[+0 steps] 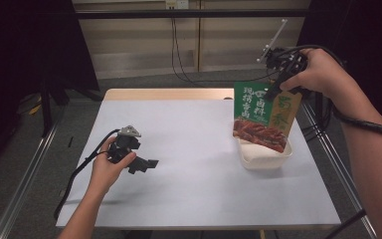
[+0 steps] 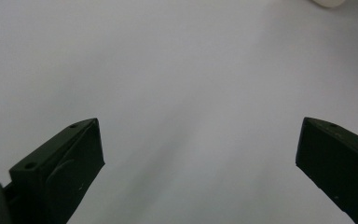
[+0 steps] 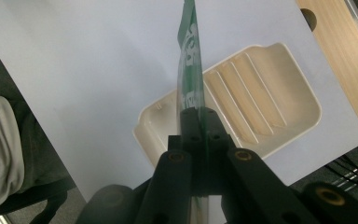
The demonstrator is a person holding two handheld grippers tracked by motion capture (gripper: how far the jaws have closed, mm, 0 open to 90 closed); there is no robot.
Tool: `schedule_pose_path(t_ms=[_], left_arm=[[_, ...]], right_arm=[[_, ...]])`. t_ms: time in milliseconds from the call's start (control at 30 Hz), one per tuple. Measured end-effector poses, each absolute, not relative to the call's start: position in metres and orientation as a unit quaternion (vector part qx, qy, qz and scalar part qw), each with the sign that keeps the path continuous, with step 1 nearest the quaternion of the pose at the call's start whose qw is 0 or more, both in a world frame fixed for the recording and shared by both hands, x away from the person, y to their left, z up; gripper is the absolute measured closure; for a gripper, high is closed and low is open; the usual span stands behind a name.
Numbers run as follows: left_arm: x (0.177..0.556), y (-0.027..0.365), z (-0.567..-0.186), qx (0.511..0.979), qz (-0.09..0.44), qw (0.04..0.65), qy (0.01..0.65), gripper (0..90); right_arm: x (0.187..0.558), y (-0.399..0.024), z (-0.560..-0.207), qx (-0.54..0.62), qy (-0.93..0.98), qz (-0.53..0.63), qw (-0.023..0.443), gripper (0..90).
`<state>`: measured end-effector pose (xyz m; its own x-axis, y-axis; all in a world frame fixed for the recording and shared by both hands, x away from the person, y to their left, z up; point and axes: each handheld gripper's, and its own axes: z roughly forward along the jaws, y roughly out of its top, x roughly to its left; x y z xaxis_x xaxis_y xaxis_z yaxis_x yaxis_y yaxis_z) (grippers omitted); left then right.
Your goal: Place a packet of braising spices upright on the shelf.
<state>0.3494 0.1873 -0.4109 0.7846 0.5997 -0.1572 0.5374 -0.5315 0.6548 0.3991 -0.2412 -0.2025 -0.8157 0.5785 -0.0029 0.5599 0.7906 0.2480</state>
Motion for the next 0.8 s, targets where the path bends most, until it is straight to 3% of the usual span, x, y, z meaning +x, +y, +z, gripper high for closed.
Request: schedule_pose_path(t_ms=[800], left_arm=[[0.349, 0.188, -0.411, 0.873, 0.045, 0.357, 0.328, 0.8]], right_arm=[[0.393, -0.267, -0.216, 0.335, 0.935, 0.109, 0.037, 90.0]])
